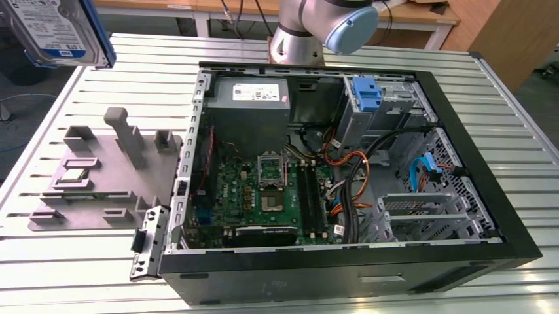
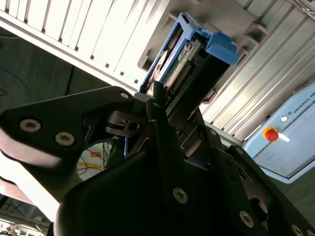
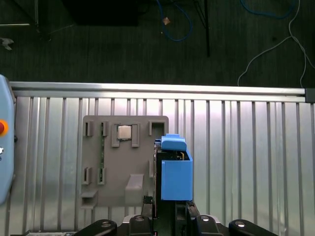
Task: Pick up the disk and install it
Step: 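Pick up the disk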
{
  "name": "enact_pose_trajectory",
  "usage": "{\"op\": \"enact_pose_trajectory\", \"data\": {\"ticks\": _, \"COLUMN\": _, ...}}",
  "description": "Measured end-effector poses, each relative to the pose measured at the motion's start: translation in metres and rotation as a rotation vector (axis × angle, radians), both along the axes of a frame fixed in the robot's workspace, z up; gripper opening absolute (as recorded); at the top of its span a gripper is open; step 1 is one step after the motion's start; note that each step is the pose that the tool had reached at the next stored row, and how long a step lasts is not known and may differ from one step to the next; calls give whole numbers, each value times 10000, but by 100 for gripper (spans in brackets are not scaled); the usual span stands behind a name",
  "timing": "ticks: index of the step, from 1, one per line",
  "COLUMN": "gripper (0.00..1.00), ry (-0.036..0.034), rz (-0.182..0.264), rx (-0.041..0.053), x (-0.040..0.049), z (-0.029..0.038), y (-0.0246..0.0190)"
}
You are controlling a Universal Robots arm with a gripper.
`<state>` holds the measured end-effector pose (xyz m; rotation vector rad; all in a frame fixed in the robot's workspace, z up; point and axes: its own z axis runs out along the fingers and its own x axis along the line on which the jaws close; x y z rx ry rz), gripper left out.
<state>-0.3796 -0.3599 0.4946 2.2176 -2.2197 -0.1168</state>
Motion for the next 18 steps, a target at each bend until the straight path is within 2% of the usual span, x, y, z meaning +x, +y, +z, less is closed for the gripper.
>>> {"op": "enact_pose_trajectory", "data": {"ticks": 18, "gripper": 35, "ry": 0, "rz": 0, "rx": 0, "x": 120, "z": 0, "y": 0}}
